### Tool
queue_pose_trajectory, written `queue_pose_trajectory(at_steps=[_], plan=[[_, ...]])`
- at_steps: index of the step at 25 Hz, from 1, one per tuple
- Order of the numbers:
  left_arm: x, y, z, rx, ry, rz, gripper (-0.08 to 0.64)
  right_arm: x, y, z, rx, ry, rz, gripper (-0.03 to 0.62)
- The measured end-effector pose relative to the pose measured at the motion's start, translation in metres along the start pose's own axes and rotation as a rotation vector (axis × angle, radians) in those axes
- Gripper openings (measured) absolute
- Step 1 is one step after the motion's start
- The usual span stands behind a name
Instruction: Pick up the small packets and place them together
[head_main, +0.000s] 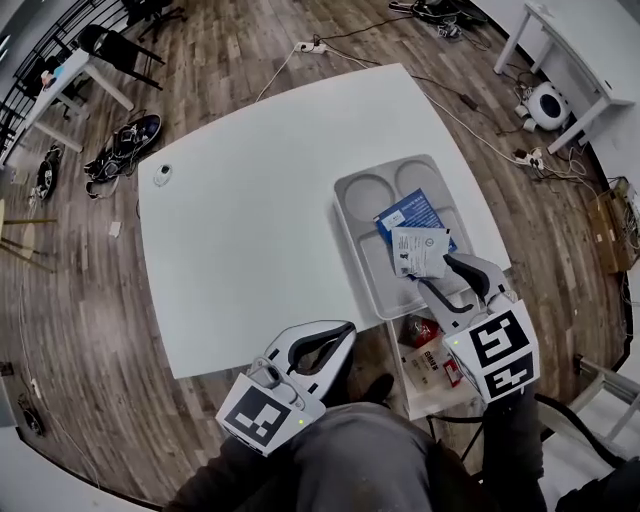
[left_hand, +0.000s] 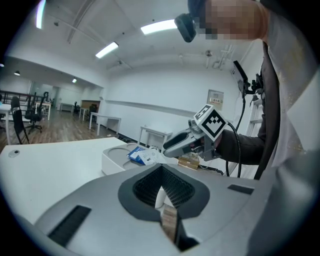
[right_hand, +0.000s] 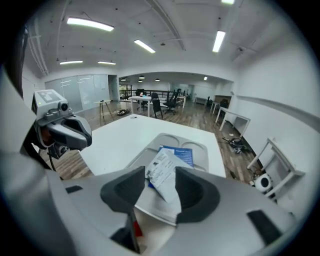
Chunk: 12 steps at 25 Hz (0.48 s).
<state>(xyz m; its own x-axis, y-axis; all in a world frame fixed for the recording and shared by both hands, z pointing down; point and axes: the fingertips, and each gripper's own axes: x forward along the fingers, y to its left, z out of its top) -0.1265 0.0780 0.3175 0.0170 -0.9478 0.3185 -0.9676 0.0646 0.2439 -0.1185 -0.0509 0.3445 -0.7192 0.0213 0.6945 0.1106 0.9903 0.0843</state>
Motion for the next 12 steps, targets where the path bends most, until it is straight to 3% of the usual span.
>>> queue_pose_trajectory(at_steps=[6,12], plan=[[0.003,-0.043,0.004,0.056,-0.012,-0.058,-0.009,-0.053,-0.008,-0.025,0.033,-0.021,-0.088,0.192],[0.01,-0.086,0.001,0.088,-0.004,-0.121,-0.009,-0.074,0.017,-0.083,0.076,0.046,-0.06,0.192]])
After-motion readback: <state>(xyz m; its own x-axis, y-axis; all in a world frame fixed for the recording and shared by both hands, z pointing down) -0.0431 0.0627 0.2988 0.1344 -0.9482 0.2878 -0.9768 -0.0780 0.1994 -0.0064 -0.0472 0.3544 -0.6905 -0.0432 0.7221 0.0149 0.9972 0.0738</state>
